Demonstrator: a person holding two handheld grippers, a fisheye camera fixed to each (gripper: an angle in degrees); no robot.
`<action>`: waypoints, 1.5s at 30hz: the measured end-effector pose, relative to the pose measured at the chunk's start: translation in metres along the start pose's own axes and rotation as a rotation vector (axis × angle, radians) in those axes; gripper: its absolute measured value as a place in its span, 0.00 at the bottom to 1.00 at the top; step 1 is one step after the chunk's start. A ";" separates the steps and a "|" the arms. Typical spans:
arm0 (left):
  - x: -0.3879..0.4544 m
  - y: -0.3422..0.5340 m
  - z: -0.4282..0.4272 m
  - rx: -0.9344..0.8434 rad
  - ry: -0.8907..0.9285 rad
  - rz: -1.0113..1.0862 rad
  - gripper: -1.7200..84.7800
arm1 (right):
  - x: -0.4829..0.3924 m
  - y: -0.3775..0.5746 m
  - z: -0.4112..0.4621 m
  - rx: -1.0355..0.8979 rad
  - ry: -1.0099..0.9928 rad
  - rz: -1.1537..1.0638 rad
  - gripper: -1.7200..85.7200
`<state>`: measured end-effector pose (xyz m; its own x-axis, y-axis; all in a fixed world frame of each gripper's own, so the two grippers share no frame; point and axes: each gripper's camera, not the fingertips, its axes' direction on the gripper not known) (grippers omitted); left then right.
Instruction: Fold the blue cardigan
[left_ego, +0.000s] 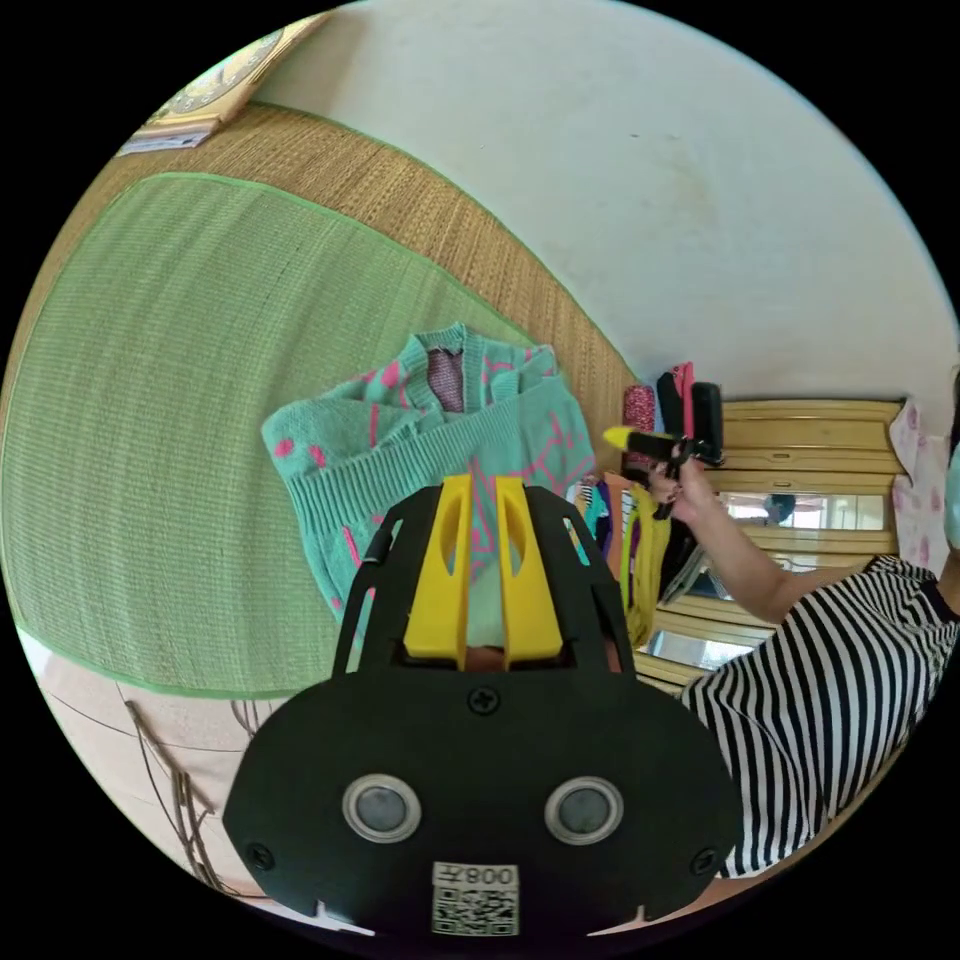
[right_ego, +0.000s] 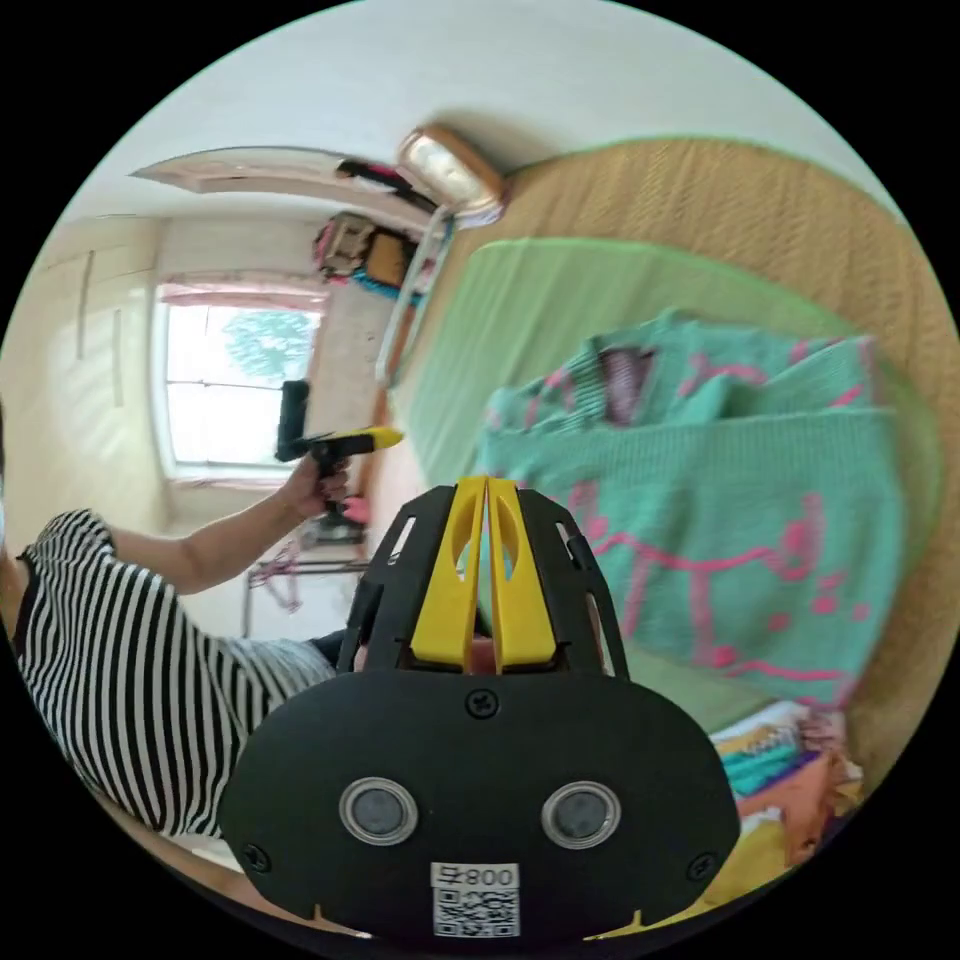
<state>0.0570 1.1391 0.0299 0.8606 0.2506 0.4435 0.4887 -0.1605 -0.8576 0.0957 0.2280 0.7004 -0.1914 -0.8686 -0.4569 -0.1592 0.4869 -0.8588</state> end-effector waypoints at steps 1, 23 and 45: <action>-0.007 -0.006 -0.001 -0.003 -0.022 0.004 0.08 | 0.001 -0.022 -0.008 0.041 0.128 0.008 0.04; -0.055 0.037 -0.057 -0.170 -0.341 0.108 0.04 | -0.087 -0.229 0.238 -0.371 0.982 -0.147 0.03; 0.001 0.305 -0.423 0.416 0.111 0.328 0.03 | -0.484 0.066 0.150 0.489 0.788 -0.137 0.02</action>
<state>0.2681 0.6861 -0.1212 0.9793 0.1452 0.1407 0.1130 0.1841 -0.9764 0.3231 0.6665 0.8298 -0.8309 -0.5155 -0.2096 0.1615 0.1369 -0.9773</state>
